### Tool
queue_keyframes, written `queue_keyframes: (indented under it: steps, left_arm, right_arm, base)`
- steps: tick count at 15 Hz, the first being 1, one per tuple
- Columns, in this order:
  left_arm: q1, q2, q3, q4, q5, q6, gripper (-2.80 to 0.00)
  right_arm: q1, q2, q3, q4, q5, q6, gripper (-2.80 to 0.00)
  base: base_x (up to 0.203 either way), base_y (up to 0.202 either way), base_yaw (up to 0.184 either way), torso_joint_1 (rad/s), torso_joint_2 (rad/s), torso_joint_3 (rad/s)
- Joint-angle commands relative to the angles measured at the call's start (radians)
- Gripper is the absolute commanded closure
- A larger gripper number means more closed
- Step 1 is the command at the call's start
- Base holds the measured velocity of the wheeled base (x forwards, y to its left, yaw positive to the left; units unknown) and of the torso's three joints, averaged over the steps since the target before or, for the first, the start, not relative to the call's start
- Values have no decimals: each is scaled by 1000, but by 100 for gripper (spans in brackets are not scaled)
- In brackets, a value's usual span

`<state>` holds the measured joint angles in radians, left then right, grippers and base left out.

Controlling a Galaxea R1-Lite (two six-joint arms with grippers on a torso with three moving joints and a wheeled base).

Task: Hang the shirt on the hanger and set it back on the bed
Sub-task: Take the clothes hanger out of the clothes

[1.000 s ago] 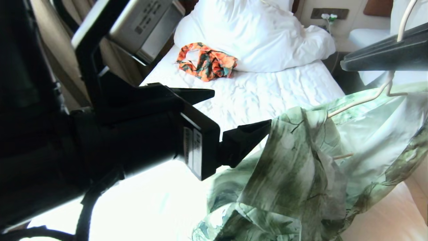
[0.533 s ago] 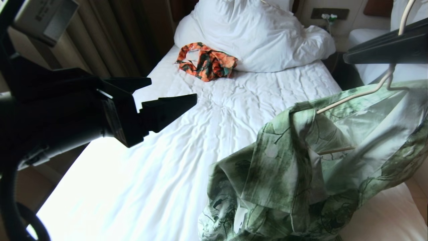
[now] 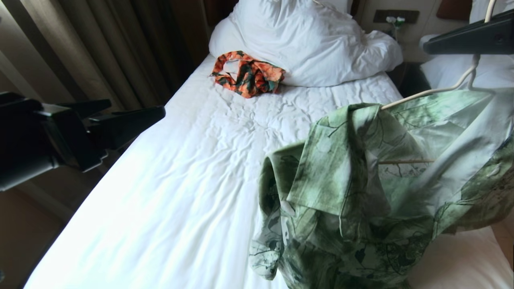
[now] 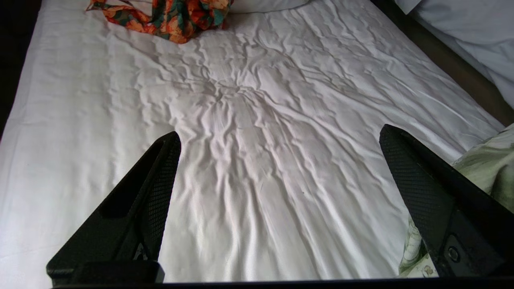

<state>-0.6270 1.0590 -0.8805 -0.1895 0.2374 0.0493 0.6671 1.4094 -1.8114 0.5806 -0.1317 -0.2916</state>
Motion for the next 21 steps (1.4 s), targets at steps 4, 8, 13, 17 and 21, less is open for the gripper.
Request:
queue_keyframes:
  steps: [4,8,13,17,21]
  left_arm:
    - [83,-131,99,2,2,-9,-280]
    - [111,-194,112,74,0,-56,-280]
    - [153,-253,129,78,0,-75,-280]
    - [171,-284,140,81,2,-109,0]
    - [195,-328,142,140,0,-125,0]
  right_arm:
    - [-12,-15,34,-108,1,0,0]
    - [-14,-26,32,-132,0,0,0]
    - [-26,-26,32,-186,-2,-1,0]
    - [-27,-21,23,-208,-2,-4,0]
    - [-28,-21,23,-233,-2,-4,0]
  base:
    - [0,0,0,0,0,0]
    - [0,0,0,0,0,0]
    - [0,0,0,49,-250,-195]
    - [0,0,0,125,-473,-352]
    - [0,0,0,162,-522,-365]
